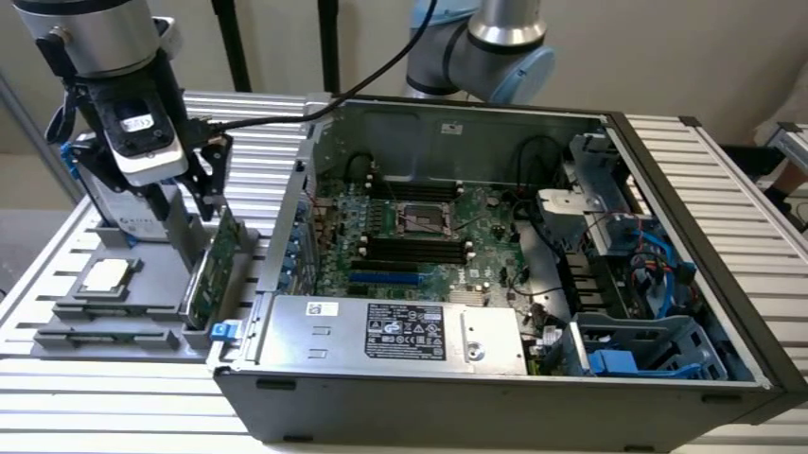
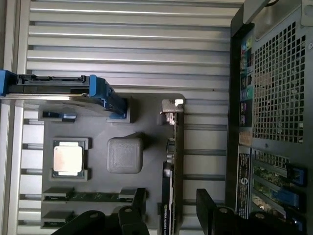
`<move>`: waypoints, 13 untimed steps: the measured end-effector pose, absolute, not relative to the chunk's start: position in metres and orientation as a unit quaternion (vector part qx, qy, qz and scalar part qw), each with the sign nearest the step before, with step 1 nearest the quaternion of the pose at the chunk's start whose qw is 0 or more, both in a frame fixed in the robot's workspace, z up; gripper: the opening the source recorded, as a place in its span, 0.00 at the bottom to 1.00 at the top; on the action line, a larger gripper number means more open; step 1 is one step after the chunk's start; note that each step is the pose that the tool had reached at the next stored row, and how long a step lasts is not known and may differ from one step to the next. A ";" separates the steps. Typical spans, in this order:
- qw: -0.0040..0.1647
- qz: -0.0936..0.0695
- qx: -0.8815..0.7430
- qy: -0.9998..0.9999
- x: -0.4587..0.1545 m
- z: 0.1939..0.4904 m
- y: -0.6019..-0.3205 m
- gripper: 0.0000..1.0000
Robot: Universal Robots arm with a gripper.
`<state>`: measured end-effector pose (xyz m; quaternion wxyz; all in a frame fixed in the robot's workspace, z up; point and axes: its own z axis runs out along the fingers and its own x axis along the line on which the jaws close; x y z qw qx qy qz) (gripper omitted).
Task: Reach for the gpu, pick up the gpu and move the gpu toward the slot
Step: 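Pick up the gpu and move the gpu toward the slot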
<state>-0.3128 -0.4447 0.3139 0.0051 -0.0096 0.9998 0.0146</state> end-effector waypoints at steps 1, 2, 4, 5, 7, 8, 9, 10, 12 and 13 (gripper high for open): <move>0.005 0.015 -0.010 1.000 -0.313 0.312 -0.445 0.54; 0.005 0.015 -0.010 1.000 -0.313 0.310 -0.445 0.54; 0.005 0.015 -0.010 1.000 -0.313 0.307 -0.446 0.54; 0.005 0.015 -0.010 1.000 -0.313 0.305 -0.447 0.54; 0.005 0.014 -0.010 1.000 -0.313 0.301 -0.447 0.54; 0.005 0.014 -0.010 1.000 -0.313 0.299 -0.448 0.54; 0.005 0.014 -0.010 1.000 -0.313 0.298 -0.449 0.54; 0.006 0.014 -0.010 1.000 -0.313 0.296 -0.449 0.54; 0.006 0.014 -0.010 1.000 -0.313 0.292 -0.451 0.54; 0.007 0.014 -0.010 1.000 -0.313 0.290 -0.452 0.54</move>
